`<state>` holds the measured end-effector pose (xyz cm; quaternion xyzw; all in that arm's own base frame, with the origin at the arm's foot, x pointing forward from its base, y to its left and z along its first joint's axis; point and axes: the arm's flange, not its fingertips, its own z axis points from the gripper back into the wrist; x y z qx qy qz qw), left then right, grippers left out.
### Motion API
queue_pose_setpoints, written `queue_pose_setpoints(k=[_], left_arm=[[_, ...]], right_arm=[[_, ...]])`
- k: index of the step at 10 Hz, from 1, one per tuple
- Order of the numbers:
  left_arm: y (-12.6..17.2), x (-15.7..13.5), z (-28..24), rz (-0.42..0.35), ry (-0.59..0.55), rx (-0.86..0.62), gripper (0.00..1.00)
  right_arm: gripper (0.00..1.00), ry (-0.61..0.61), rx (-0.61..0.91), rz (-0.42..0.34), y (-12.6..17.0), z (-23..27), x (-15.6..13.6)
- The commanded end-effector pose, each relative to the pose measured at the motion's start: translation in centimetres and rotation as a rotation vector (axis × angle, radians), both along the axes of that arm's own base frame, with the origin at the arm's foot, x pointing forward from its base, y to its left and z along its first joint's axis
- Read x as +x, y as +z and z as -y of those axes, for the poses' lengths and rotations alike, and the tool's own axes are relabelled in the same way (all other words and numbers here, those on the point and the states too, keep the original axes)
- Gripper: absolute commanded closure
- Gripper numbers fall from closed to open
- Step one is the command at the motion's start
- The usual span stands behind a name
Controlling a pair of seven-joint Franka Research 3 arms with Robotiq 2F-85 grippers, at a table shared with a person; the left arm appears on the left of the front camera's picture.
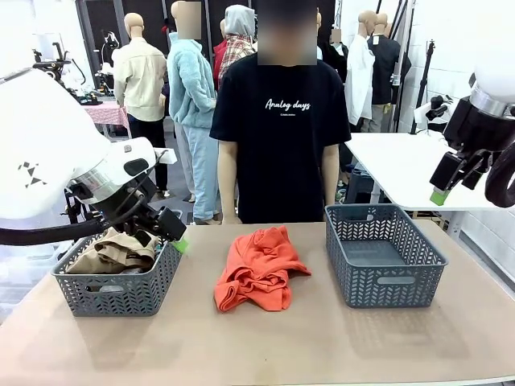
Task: Sort the tops and bottoms.
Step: Lift clothes from the center of the table with your right hand.
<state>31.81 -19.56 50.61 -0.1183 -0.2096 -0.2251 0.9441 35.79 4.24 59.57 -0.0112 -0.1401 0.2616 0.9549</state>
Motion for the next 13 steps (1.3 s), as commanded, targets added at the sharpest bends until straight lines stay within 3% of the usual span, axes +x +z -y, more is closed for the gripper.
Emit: queue_pose_setpoints(k=[1,2,4,7,9,13], left_arm=[[0.0,-0.3,0.3,-0.003,-0.012,-0.001,0.0],[0.0,-0.3,0.3,-0.003,-0.012,-0.001,0.0],[0.0,-0.3,0.3,-0.003,-0.012,-0.001,0.0],[0.0,-0.3,0.3,-0.003,-0.012,-0.001,0.0],[0.0,-0.3,0.3,-0.003,-0.012,-0.001,0.0],[0.0,-0.3,0.3,-0.003,-0.012,-0.001,0.0]], right_arm=[[0.0,-0.01,-0.01,-0.006,0.0,0.0,0.0],[0.0,0.0,0.0,0.0,0.0,0.0,0.0],[0.0,0.168,-0.003,0.139,3.5,-2.3,-0.1],[0.0,0.414,0.107,0.238,5.0,-7.2,6.8],[0.0,0.548,0.183,0.18,2.4,-12.7,13.7],[0.0,0.747,0.24,0.066,-3.5,-23.9,18.4]])
